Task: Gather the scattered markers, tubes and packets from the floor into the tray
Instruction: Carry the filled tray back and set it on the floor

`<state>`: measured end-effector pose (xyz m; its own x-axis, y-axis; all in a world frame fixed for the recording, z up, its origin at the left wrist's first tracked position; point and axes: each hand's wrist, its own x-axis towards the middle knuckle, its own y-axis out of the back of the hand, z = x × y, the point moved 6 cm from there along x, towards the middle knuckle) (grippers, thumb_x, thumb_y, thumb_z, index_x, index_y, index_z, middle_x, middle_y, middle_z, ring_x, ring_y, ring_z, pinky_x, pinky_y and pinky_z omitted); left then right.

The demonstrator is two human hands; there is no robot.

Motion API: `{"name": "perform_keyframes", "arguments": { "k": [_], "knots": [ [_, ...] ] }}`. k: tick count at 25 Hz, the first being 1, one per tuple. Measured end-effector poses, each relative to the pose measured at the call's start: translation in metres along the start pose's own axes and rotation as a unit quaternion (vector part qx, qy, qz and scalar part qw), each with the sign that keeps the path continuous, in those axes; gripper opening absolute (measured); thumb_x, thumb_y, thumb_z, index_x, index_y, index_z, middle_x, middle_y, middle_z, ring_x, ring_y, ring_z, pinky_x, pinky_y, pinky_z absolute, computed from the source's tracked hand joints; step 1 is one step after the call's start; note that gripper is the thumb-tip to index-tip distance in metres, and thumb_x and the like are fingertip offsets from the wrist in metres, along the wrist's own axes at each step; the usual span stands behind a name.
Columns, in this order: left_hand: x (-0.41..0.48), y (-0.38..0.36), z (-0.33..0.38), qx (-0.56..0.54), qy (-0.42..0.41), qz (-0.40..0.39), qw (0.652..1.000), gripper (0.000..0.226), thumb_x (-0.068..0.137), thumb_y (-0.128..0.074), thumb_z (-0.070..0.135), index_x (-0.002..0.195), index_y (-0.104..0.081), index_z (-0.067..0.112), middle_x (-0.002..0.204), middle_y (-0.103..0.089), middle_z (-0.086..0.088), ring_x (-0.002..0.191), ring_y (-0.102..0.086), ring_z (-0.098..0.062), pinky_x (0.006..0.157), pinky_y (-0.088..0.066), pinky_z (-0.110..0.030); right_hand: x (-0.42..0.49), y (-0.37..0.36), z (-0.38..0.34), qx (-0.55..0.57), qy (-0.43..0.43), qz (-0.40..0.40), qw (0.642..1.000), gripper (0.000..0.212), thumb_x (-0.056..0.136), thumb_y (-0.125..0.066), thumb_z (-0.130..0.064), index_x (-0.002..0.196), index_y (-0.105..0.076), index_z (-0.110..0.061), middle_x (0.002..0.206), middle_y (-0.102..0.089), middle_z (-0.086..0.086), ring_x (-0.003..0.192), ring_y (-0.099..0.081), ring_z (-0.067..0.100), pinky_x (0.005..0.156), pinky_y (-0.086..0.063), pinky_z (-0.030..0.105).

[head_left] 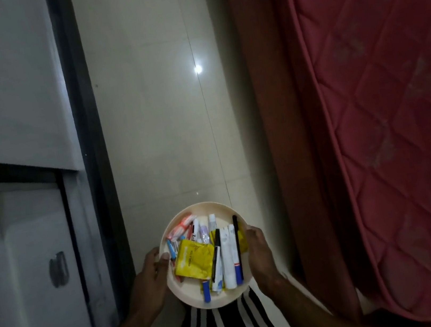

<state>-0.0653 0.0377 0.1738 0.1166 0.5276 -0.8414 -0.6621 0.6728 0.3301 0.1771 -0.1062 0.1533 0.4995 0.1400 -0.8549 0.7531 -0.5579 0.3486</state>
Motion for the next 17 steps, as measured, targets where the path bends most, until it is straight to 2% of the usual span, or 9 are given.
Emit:
{"name": "perform_keyframes", "arguments": {
  "k": [1,3,6,8,10,11,15,17],
  "knots": [
    [0.005,-0.003,-0.011,0.000,-0.004,0.004,1.000,0.016,0.104,-0.046,0.049,0.115,-0.056,0.044,0.096,-0.078,0.002,0.086,-0.078,-0.025,0.081,-0.064,-0.057,0.003,-0.006,0.012,0.003,-0.008,0.000,1.000,0.033,0.106,-0.044,-0.048,0.125,-0.060,-0.027,0.112,-0.070,-0.006,0.105,-0.066,0.015,0.095,-0.054,0.038],
    [0.020,-0.009,-0.033,0.017,0.004,0.005,1.000,0.012,0.107,-0.046,0.040,0.117,-0.053,0.044,0.099,-0.077,-0.001,0.086,-0.077,-0.028,0.080,-0.064,-0.058,0.012,-0.018,0.035,-0.002,-0.022,-0.003,1.000,0.032,0.107,-0.042,-0.048,0.125,-0.059,-0.026,0.111,-0.070,-0.004,0.101,-0.066,0.013,0.090,-0.054,0.034],
    [0.051,-0.018,-0.048,0.047,-0.002,0.003,0.999,0.013,0.109,-0.045,0.037,0.120,-0.052,0.039,0.104,-0.077,-0.006,0.088,-0.076,-0.029,0.081,-0.064,-0.057,0.036,-0.032,0.051,-0.030,-0.016,0.005,0.999,0.031,0.110,-0.036,-0.046,0.125,-0.055,-0.027,0.098,-0.065,-0.013,0.087,-0.060,0.001,0.070,-0.045,0.019],
    [0.077,-0.025,-0.055,0.077,-0.029,0.013,0.997,0.013,0.109,-0.046,0.036,0.120,-0.054,0.040,0.105,-0.075,-0.004,0.092,-0.076,-0.030,0.082,-0.065,-0.055,0.065,-0.044,0.056,-0.052,0.019,0.012,0.998,0.035,0.110,-0.035,-0.044,0.128,-0.058,-0.024,0.105,-0.067,-0.005,0.095,-0.065,0.011,0.075,-0.048,0.023],
    [0.112,-0.030,-0.059,0.087,-0.058,0.034,0.994,0.020,0.109,-0.049,0.036,0.125,-0.060,0.034,0.107,-0.072,-0.003,0.098,-0.075,-0.033,0.084,-0.064,-0.054,0.103,-0.057,0.060,-0.089,0.078,0.032,0.992,0.045,0.108,-0.034,-0.047,0.125,-0.064,-0.019,0.116,-0.070,0.006,0.110,-0.066,0.026,0.091,-0.050,0.033],
    [0.131,-0.036,-0.062,0.088,-0.067,0.041,0.993,0.025,0.108,-0.051,0.038,0.128,-0.062,0.031,0.109,-0.073,-0.004,0.099,-0.074,-0.034,0.085,-0.064,-0.055,0.123,-0.063,0.064,-0.105,0.100,0.039,0.989,0.050,0.105,-0.032,-0.051,0.123,-0.066,-0.020,0.114,-0.071,0.009,0.111,-0.066,0.029,0.095,-0.051,0.037],
    [0.200,-0.047,-0.075,0.063,-0.090,0.074,0.991,0.046,0.095,-0.053,0.052,0.135,-0.060,0.032,0.116,-0.077,-0.010,0.101,-0.075,-0.032,0.090,-0.063,-0.057,0.183,-0.081,0.062,-0.121,0.143,0.060,0.980,0.058,0.101,-0.026,-0.059,0.117,-0.068,-0.022,0.102,-0.071,0.010,0.101,-0.067,0.030,0.094,-0.055,0.044],
    [0.215,-0.052,-0.067,0.059,-0.092,0.075,0.991,0.048,0.092,-0.054,0.051,0.135,-0.064,0.029,0.116,-0.078,-0.012,0.100,-0.076,-0.032,0.091,-0.062,-0.057,0.203,-0.087,0.059,-0.130,0.153,0.064,0.978,0.058,0.101,-0.026,-0.058,0.116,-0.068,-0.022,0.101,-0.071,0.010,0.098,-0.068,0.029,0.091,-0.056,0.043]
  ]
}}
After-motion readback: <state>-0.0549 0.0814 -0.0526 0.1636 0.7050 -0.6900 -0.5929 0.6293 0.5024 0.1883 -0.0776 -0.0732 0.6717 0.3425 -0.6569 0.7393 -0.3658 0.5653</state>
